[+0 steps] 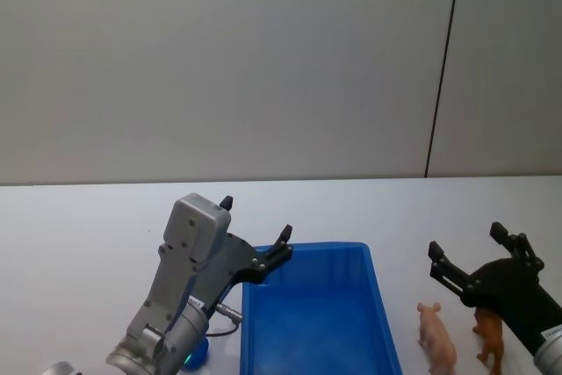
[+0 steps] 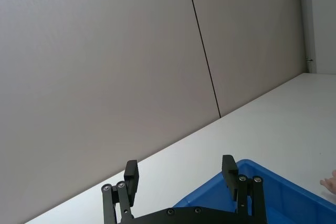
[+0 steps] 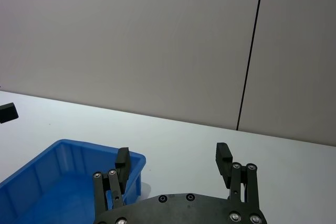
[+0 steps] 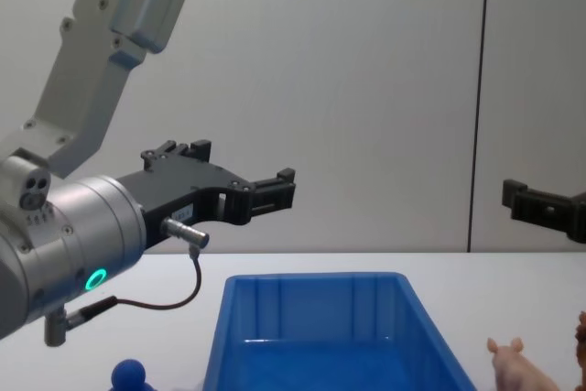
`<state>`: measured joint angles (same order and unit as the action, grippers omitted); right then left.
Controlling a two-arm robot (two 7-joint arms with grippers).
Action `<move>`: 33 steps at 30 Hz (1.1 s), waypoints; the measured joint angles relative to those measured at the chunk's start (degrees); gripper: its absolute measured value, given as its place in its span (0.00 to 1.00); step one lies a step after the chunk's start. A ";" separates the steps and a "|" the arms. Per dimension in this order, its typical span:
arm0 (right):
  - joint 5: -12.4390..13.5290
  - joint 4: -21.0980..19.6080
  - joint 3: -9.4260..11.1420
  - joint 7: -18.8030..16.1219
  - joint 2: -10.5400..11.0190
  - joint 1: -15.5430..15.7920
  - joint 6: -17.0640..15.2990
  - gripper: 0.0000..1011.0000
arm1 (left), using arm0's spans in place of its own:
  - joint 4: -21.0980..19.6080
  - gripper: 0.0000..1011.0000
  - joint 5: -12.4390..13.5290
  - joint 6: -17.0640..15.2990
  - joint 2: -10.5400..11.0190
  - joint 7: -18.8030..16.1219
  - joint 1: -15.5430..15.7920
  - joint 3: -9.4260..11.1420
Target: Pick up the two dolls from the table and place them into the box.
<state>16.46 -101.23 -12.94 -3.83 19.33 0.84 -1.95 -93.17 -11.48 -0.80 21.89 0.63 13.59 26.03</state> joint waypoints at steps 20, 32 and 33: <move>3.20 0.92 2.55 -3.70 3.63 1.01 -4.75 0.99 | 0.00 0.99 0.00 0.00 0.00 0.00 0.00 0.00; 5.30 1.73 3.89 -3.97 5.61 2.66 -9.55 0.99 | 0.00 0.99 0.00 0.00 0.00 0.00 0.00 0.00; 5.43 1.87 3.94 -3.94 5.65 2.71 -9.94 0.99 | 0.00 0.99 0.00 0.00 0.00 0.00 0.00 0.00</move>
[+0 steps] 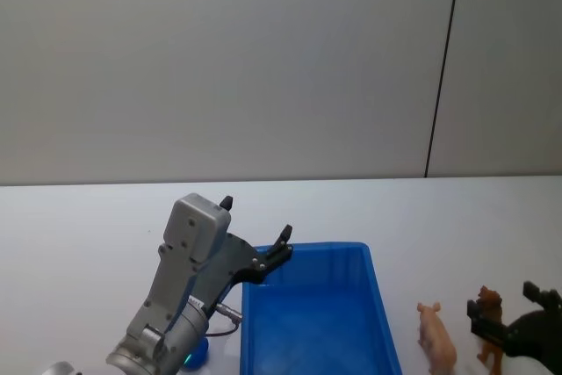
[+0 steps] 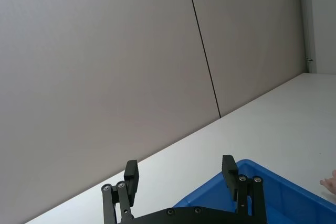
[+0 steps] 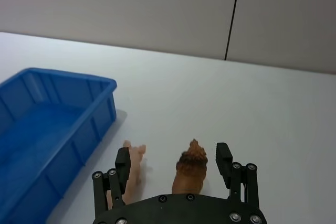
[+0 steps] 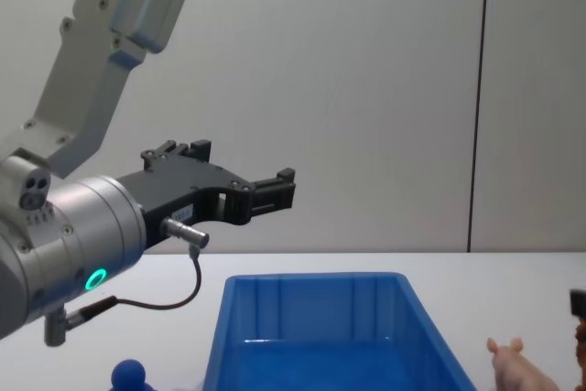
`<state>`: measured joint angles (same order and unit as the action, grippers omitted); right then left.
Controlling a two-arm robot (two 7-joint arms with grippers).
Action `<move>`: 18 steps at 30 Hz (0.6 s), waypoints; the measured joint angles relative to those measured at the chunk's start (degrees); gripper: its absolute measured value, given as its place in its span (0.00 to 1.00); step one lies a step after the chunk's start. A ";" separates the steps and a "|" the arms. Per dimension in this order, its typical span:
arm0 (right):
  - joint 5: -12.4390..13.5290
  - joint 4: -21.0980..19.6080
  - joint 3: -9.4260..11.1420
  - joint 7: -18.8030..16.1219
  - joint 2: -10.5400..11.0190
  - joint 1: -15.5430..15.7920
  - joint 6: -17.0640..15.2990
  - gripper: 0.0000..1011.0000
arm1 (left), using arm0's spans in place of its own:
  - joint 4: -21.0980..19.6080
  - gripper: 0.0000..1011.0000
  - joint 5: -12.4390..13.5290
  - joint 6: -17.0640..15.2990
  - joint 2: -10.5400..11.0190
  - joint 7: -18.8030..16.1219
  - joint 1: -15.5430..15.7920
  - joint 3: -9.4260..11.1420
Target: Pick up the two dolls from the table and place them into the box.
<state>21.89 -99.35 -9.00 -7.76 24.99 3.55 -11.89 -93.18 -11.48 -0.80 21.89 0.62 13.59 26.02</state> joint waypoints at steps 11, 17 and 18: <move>1.24 3.08 -0.17 0.59 -0.77 -0.60 -4.13 0.99 | 0.00 0.99 0.00 0.00 0.00 0.00 0.00 0.00; 1.51 5.28 -0.59 0.80 -1.70 -1.51 -5.49 0.99 | 0.00 0.99 0.00 0.00 0.00 0.00 0.00 0.00; 1.56 5.51 -0.64 0.83 -1.80 -1.63 -5.66 0.99 | 0.00 0.99 0.00 0.00 0.00 0.00 0.00 0.00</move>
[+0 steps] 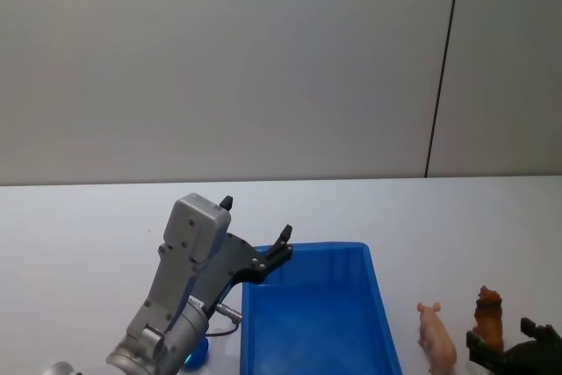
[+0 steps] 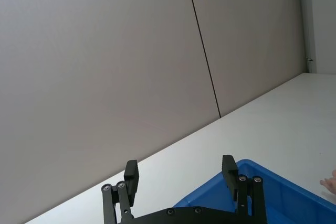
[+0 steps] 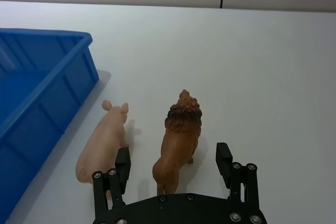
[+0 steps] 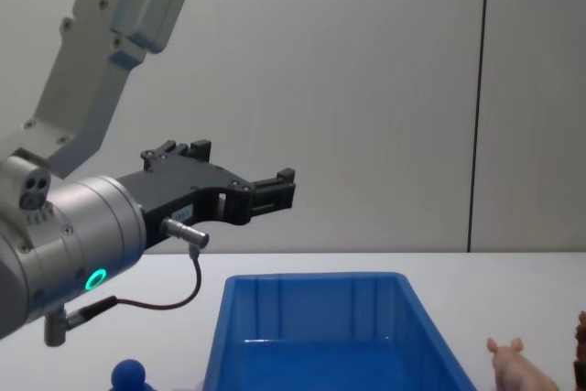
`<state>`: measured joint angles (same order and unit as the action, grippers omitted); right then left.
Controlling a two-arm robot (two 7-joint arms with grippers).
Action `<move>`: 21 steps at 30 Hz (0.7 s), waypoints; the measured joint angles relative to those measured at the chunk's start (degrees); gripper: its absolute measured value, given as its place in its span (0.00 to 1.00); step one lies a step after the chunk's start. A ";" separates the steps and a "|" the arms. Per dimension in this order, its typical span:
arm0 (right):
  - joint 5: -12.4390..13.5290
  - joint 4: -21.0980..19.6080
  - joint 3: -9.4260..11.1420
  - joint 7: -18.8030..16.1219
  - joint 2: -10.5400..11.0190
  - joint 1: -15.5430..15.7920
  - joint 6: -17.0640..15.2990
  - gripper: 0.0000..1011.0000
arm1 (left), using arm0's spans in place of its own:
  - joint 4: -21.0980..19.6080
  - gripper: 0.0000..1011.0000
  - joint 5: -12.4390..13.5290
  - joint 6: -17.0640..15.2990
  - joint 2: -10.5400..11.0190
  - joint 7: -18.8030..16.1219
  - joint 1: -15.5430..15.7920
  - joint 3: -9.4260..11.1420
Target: Pick up the two dolls from the table and place them into the box.
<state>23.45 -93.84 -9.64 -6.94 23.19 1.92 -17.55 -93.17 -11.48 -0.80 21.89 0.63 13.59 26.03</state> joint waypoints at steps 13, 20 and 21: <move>0.84 3.71 -0.67 0.18 -1.85 -2.08 -1.20 0.82 | 0.00 0.99 0.00 0.00 0.00 0.00 0.00 0.00; 1.43 4.75 -0.82 0.40 -2.52 -2.77 -1.35 0.61 | 0.00 0.99 0.00 0.00 0.00 0.00 0.00 0.00; 1.48 4.82 -0.82 0.44 -2.56 -2.81 -1.36 0.55 | 0.00 0.99 0.00 0.00 0.00 0.00 0.00 0.00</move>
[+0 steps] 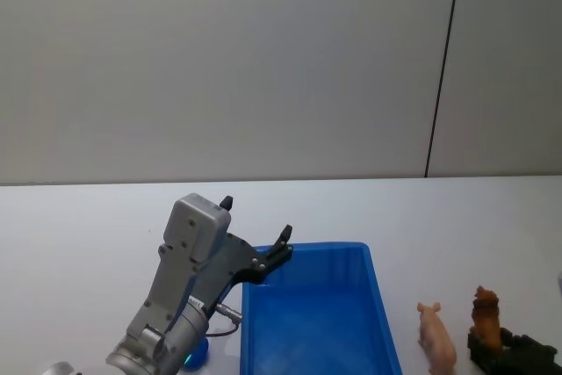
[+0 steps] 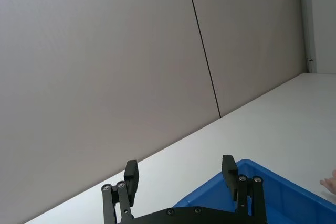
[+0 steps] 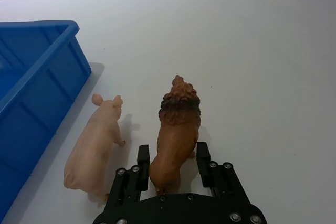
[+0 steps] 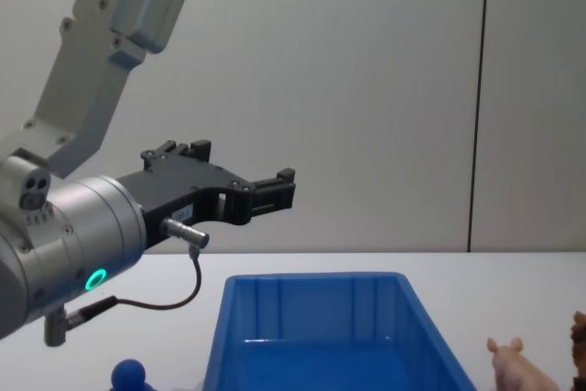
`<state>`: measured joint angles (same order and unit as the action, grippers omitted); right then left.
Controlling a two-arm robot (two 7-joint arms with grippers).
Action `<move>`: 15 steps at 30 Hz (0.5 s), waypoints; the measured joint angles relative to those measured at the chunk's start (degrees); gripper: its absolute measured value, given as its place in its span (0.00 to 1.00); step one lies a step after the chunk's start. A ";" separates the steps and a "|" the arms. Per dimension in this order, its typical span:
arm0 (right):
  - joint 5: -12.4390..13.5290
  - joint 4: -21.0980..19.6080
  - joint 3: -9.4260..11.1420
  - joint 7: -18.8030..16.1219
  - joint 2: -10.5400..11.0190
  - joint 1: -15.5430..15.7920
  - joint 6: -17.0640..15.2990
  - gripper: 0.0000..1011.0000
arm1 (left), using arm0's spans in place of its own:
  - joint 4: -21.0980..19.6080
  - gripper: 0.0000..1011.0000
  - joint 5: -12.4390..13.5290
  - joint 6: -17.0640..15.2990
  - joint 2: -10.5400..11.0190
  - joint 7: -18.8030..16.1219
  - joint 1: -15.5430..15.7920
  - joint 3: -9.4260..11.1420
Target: Pick up the two dolls from the table and place them into the box.
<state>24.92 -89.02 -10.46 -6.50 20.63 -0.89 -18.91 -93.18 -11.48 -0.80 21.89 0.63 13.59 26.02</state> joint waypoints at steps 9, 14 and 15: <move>0.58 -0.03 0.13 0.91 -0.29 -0.14 0.26 0.31 | 0.00 0.99 0.00 0.00 0.00 0.00 0.00 0.00; -0.31 -1.03 0.22 1.59 -0.24 -0.09 1.37 0.30 | 0.00 0.99 0.00 0.00 0.00 0.00 0.00 0.00; -0.58 -1.20 0.23 1.70 -0.23 -0.09 1.63 0.30 | 0.00 0.99 0.00 0.00 0.00 0.00 0.00 0.00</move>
<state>24.34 -90.22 -10.23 -4.80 20.40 -0.98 -17.28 -93.18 -11.48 -0.80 21.89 0.63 13.58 26.02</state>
